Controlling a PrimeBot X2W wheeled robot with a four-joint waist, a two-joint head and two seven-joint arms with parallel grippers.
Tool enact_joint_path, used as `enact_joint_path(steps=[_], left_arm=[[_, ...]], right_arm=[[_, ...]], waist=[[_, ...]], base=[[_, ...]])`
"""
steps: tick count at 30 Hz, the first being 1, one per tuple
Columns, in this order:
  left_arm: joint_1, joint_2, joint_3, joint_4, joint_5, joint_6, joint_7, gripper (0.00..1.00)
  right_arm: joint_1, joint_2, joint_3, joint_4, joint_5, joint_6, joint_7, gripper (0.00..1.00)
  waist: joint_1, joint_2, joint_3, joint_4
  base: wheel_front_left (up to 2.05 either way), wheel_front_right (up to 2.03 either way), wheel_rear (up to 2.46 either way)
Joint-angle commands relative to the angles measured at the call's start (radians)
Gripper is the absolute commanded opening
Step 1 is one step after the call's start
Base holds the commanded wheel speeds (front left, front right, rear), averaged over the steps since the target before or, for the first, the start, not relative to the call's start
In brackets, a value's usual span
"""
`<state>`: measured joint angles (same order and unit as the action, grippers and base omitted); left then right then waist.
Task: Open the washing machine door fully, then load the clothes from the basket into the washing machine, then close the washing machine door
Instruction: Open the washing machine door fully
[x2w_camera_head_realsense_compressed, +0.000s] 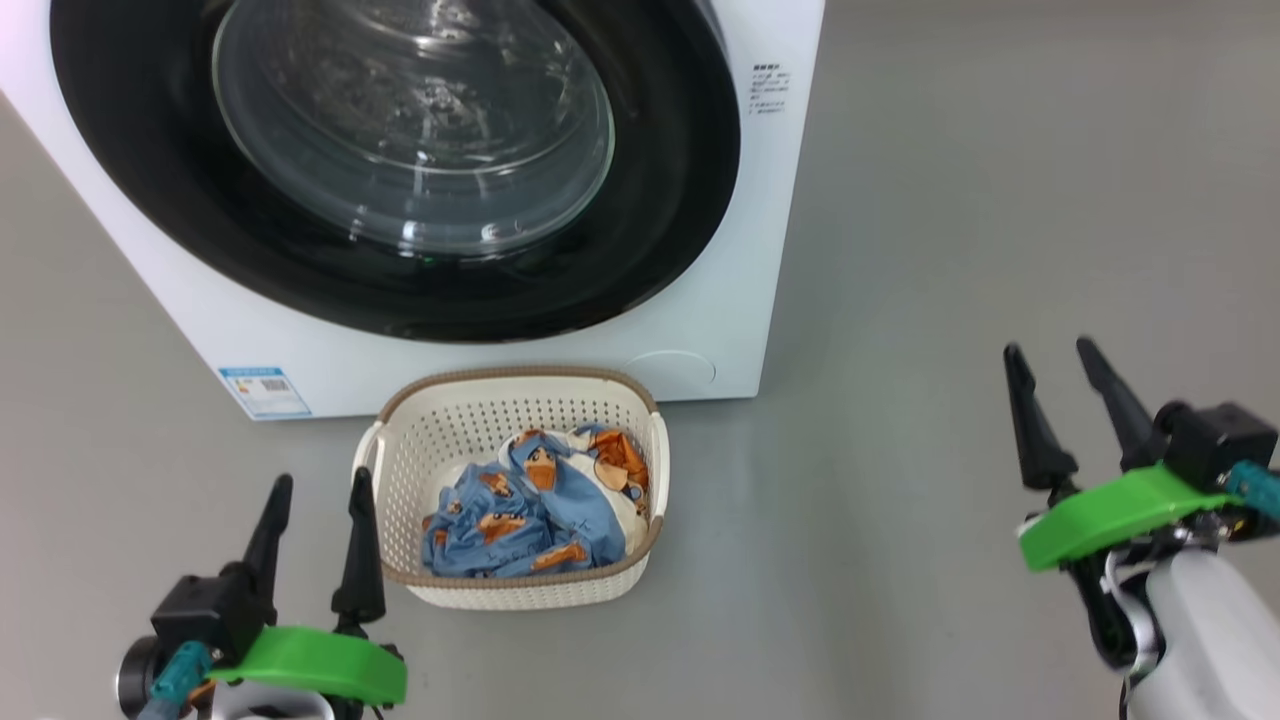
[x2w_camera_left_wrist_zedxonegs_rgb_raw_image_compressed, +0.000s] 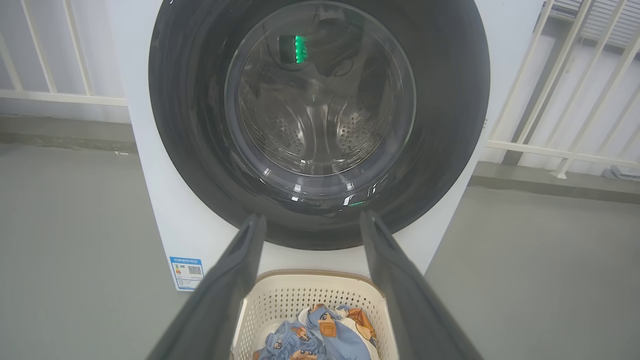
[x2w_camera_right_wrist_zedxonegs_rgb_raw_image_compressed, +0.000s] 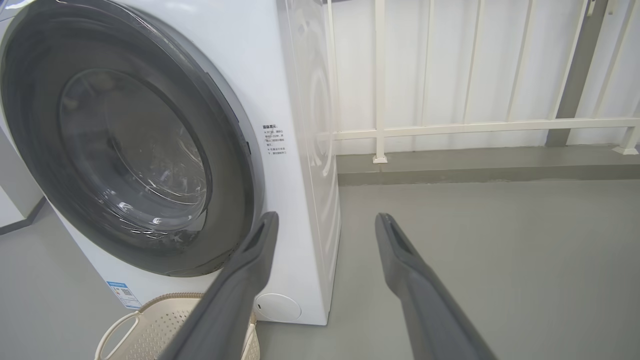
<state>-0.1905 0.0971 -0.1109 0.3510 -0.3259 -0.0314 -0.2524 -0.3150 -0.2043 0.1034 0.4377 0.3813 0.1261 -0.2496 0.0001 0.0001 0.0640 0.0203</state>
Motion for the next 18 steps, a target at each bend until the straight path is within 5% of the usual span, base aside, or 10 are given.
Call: enact_joint_path(steps=[1,2,7,8,9,18], left_arm=[[-0.049,0.019,0.031,-0.039,-0.007,-0.004,-0.009,1.00],[-0.051,0.019,0.031,-0.044,-0.008,-0.006,-0.009,1.00],[-0.064,0.017,0.035,-0.068,-0.006,-0.013,-0.009,1.00],[-0.064,0.017,0.035,-0.068,-0.006,-0.013,-0.009,1.00],[-0.067,0.016,0.036,-0.073,-0.005,-0.015,-0.009,1.00],[-0.093,0.003,0.044,-0.097,0.000,-0.025,-0.009,1.00]], right_arm=[[-0.050,-0.020,0.016,-0.020,0.021,0.005,-0.012,1.00],[-0.060,-0.025,0.017,-0.020,0.031,0.005,-0.012,1.00],[-0.115,-0.050,0.012,-0.029,0.101,0.005,-0.012,0.17],[-0.115,-0.050,0.012,-0.029,0.101,0.005,-0.012,0.17],[-0.126,-0.056,0.012,-0.030,0.119,0.005,-0.012,0.00],[-0.236,-0.114,0.037,-0.014,0.315,0.005,-0.012,0.00]], waist=[[-0.0001,-0.0001,0.021,0.009],[-0.0001,-0.0001,0.029,0.012],[-0.0001,-0.0001,0.071,0.031],[-0.0001,-0.0001,0.071,0.031],[-0.0001,-0.0001,0.079,0.035],[-0.0001,-0.0001,0.143,0.075]], base=[[0.00,0.00,0.00],[0.00,0.00,0.00],[0.00,0.00,0.00],[0.00,0.00,0.00],[0.00,0.00,0.00],[0.00,0.00,0.00]])
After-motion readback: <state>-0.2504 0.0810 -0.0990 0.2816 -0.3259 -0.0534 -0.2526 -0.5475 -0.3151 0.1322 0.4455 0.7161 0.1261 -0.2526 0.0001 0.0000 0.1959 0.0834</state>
